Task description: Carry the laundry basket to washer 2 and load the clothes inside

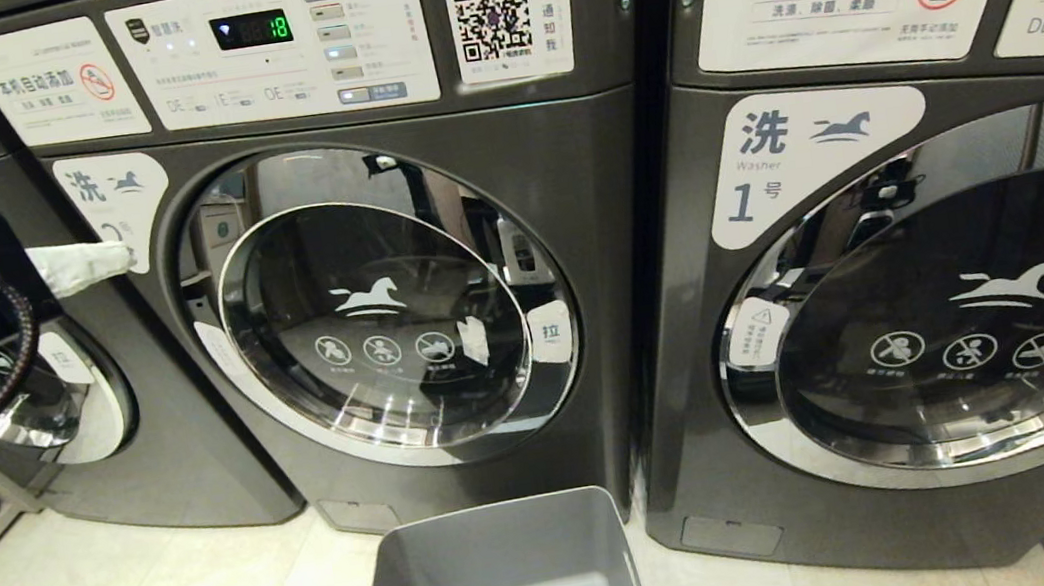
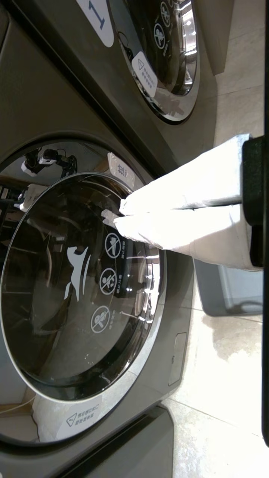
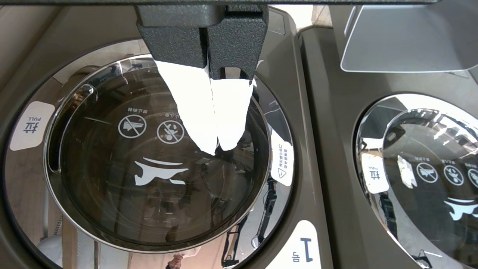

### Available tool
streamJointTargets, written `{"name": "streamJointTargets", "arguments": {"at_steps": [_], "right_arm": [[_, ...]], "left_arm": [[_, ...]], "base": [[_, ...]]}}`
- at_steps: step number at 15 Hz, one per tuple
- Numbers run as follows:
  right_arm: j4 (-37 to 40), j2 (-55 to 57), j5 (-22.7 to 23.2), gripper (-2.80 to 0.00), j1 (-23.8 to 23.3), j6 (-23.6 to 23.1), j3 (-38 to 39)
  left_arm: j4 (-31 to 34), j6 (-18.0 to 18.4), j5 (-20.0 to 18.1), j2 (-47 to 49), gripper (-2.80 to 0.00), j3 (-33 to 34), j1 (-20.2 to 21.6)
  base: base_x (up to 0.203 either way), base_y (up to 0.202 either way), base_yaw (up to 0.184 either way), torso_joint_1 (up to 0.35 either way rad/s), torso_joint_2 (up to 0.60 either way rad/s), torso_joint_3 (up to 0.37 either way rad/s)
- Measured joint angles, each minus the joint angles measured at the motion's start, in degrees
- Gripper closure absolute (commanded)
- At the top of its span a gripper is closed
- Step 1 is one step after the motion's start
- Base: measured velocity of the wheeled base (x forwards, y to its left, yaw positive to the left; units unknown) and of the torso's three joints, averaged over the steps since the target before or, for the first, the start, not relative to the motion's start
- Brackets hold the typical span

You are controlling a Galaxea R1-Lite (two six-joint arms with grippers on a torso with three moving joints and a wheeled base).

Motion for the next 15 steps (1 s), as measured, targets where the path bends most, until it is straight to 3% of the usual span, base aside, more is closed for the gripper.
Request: {"name": "streamJointTargets", "arguments": {"at_steps": [11, 15], "right_arm": [[0.01, 0.0, 0.0, 0.0, 0.0, 0.0, 0.0], [-0.01, 0.0, -0.01, 0.0, 0.0, 0.02, 0.0]], "left_arm": [[0.42, 0.52, 0.98, 1.67, 0.0, 0.04, 1.22], [10.44, 3.39, 6.12, 1.35, 0.0, 3.63, 6.28]], "base": [[0.0, 0.0, 0.0, 0.0, 0.0, 0.0], [0.0, 0.0, 0.0, 0.0, 0.0, 0.0]]}}
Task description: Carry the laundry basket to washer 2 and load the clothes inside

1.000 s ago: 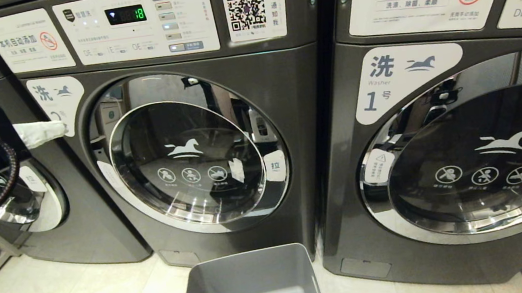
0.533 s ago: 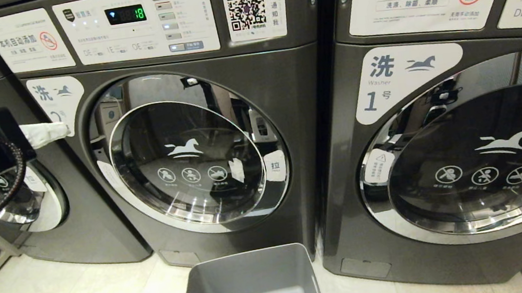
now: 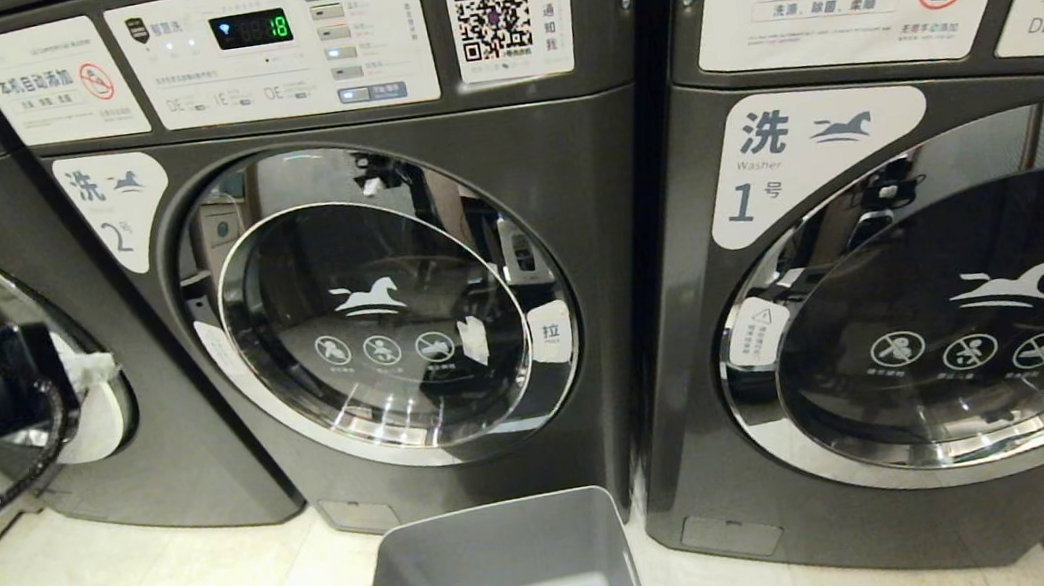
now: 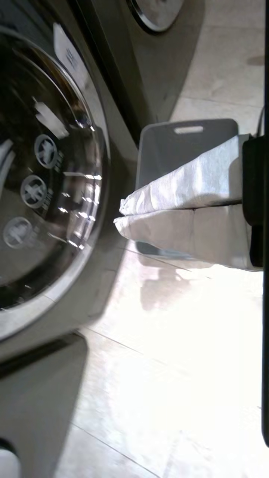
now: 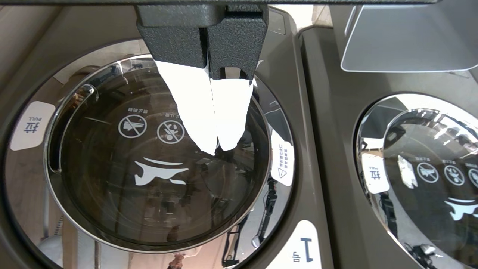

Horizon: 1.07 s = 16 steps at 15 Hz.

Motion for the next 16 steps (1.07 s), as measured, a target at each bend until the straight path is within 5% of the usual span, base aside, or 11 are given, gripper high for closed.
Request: {"name": "streamJointTargets", "arguments": {"at_steps": [3, 7, 11, 16], "right_arm": [[0.0, 0.0, 0.01, 0.0, 0.0, -0.02, 0.0], [0.0, 0.02, 0.01, 0.0, 0.0, -0.02, 0.0], [0.0, 0.0, -0.02, 0.0, 0.0, -0.02, 0.0], [0.0, 0.0, 0.01, 0.0, 0.0, -0.02, 0.0]], "left_arm": [[0.08, 0.93, 2.02, -3.27, 0.0, 5.39, 1.32], [-8.06, 6.03, 8.75, -11.13, 0.0, 19.96, 1.51], [-16.12, 8.02, 9.84, -20.07, 0.0, 33.44, 1.54], [-20.43, 9.71, 9.86, -24.95, 0.0, 40.41, 1.54]], "base": [[0.0, 0.0, 0.0, 0.0, 0.0, 0.0], [0.0, 0.0, 0.0, 0.0, 0.0, 0.0], [0.0, 0.0, 0.0, 0.0, 0.0, 0.0], [0.0, 0.0, 0.0, 0.0, 0.0, 0.0]]}}
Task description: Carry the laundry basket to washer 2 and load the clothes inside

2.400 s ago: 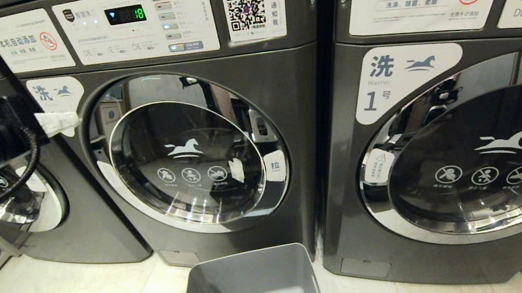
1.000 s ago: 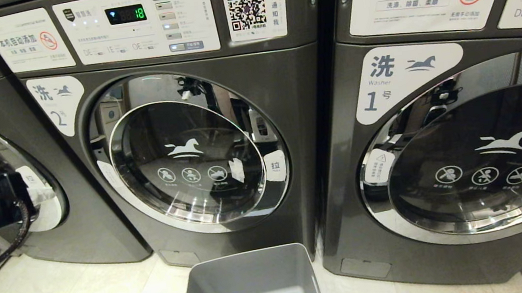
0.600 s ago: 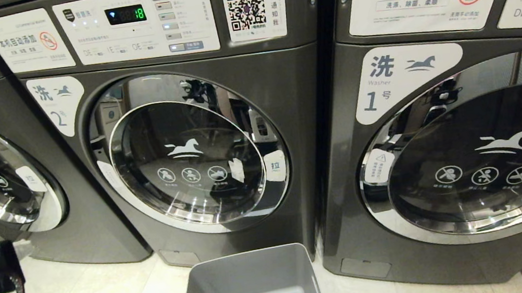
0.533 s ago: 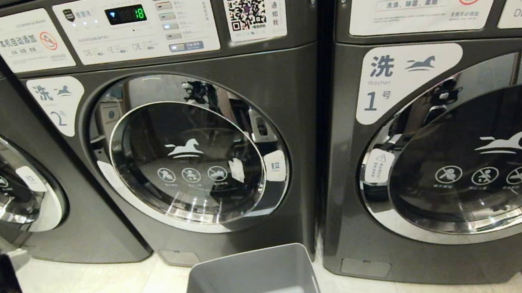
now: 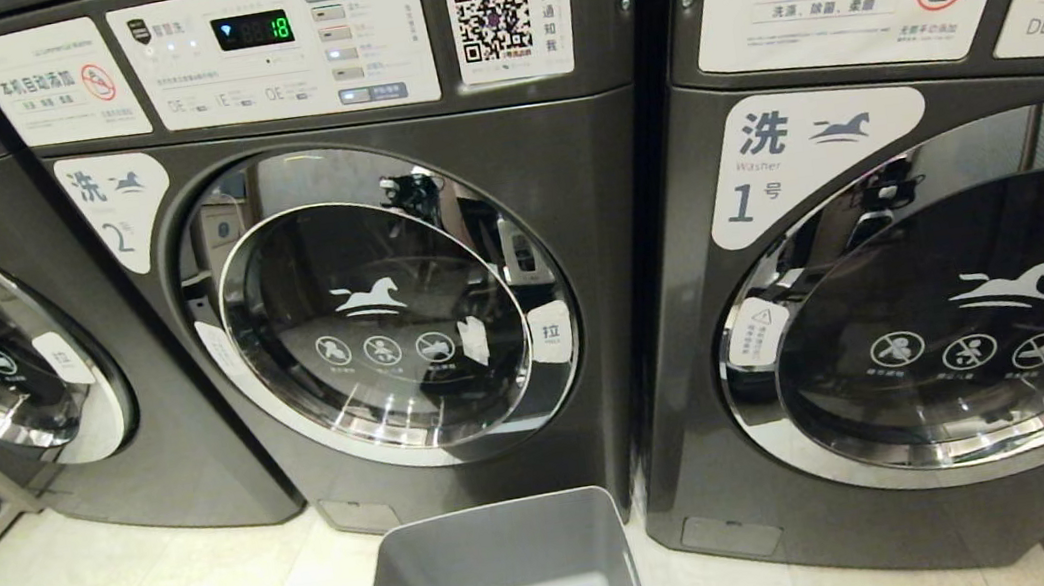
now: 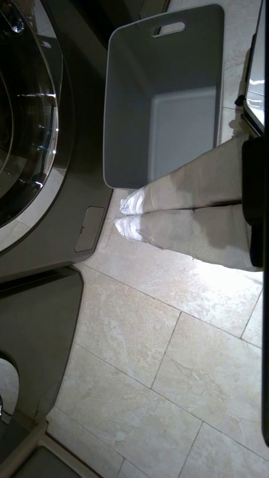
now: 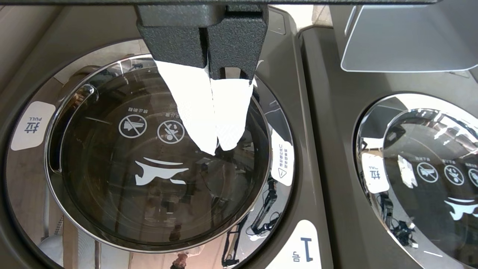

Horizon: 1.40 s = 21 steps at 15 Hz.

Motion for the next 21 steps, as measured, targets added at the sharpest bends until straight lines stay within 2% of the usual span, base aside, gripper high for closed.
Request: {"name": "streamJointTargets", "arguments": {"at_steps": [5, 8, 13, 16, 21], "right_arm": [[0.01, 0.0, 0.0, 0.0, 0.0, 0.02, 0.0], [0.0, 0.02, 0.0, 0.0, 0.0, 0.0, 0.0], [0.0, 0.02, 0.0, 0.0, 0.0, 0.02, 0.0], [0.0, 0.02, 0.0, 0.0, 0.0, 0.04, 0.0], [0.0, 0.02, 0.0, 0.0, 0.0, 0.02, 0.0]], "left_arm": [[-2.38, 1.25, -0.51, -8.46, 0.0, 10.81, 0.1], [-0.49, 1.93, -3.63, -17.23, 0.0, 15.5, 0.11], [9.85, 2.29, -8.08, -35.51, 0.0, 17.39, -1.2], [10.96, 2.56, -8.51, -43.04, 0.0, 17.61, -1.83], [11.02, 3.39, -8.54, -46.62, 0.0, 17.68, -1.99]], "base": [[0.0, 0.0, 0.0, 0.0, 0.0, 0.0], [0.0, 0.0, 0.0, 0.0, 0.0, 0.0], [0.0, 0.0, 0.0, 0.0, 0.0, 0.0], [0.0, 0.0, 0.0, 0.0, 0.0, 0.0], [0.0, 0.0, 0.0, 0.0, 0.0, 0.0]]}}
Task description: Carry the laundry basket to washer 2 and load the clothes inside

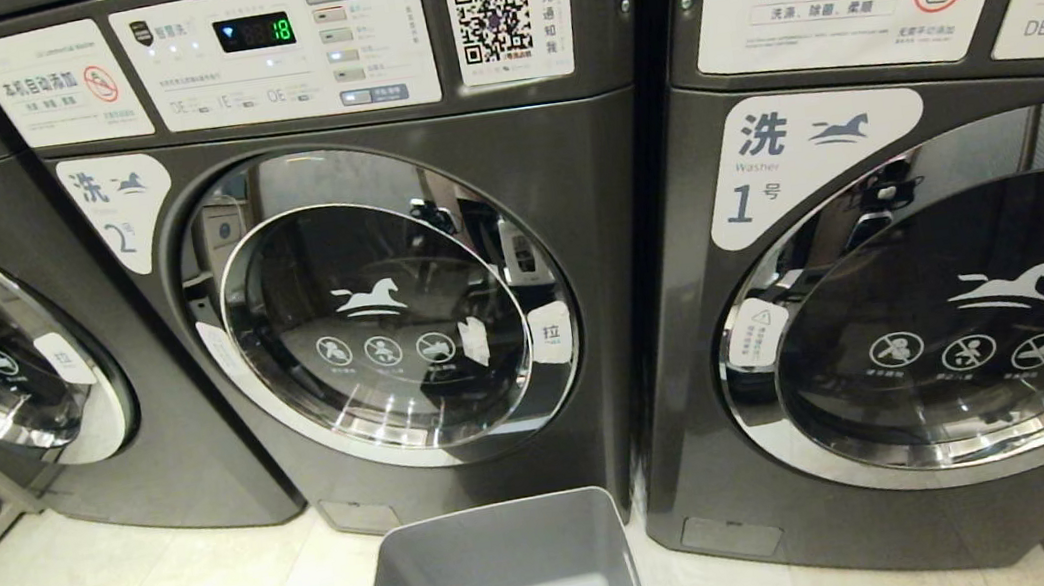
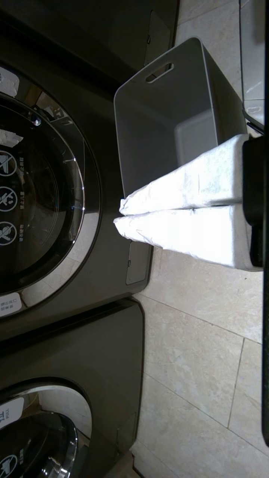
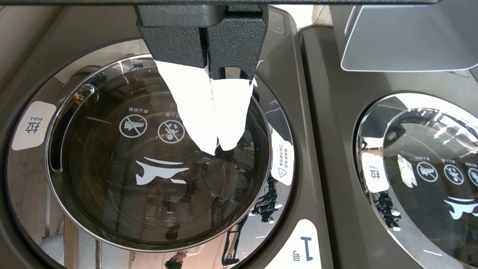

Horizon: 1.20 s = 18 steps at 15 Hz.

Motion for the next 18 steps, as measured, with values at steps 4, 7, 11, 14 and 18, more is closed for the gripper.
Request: {"name": "streamJointTargets", "arguments": {"at_steps": [4, 7, 11, 14, 18], "right_arm": [[0.0, -0.02, 0.0, 0.0, 0.0, 0.2, 0.0], [0.01, 0.0, -0.22, 0.0, 0.0, 0.95, 0.0], [-0.06, 0.0, -0.55, 0.0, 0.0, 1.63, 0.0], [-0.09, 0.0, -0.52, 0.0, 0.0, 1.58, 0.0], [-0.05, 0.0, -0.58, 0.0, 0.0, 1.57, 0.0]], "left_arm": [[0.14, -0.11, 0.16, -0.3, 0.0, 0.0, 0.0], [0.11, -0.26, 0.28, -0.3, 0.0, 0.0, 0.0], [0.04, -1.13, 0.44, -0.32, 0.0, 0.0, 0.0], [-0.15, -3.63, 1.54, -0.32, 0.0, 0.0, 0.02], [-0.15, -3.85, 1.7, -0.32, 0.0, 0.0, 0.0]], "base": [[0.0, 0.0, 0.0, 0.0, 0.0, 0.0], [0.0, 0.0, 0.0, 0.0, 0.0, 0.0], [0.0, 0.0, 0.0, 0.0, 0.0, 0.0], [0.0, 0.0, 0.0, 0.0, 0.0, 0.0], [0.0, 0.0, 0.0, 0.0, 0.0, 0.0]]}}
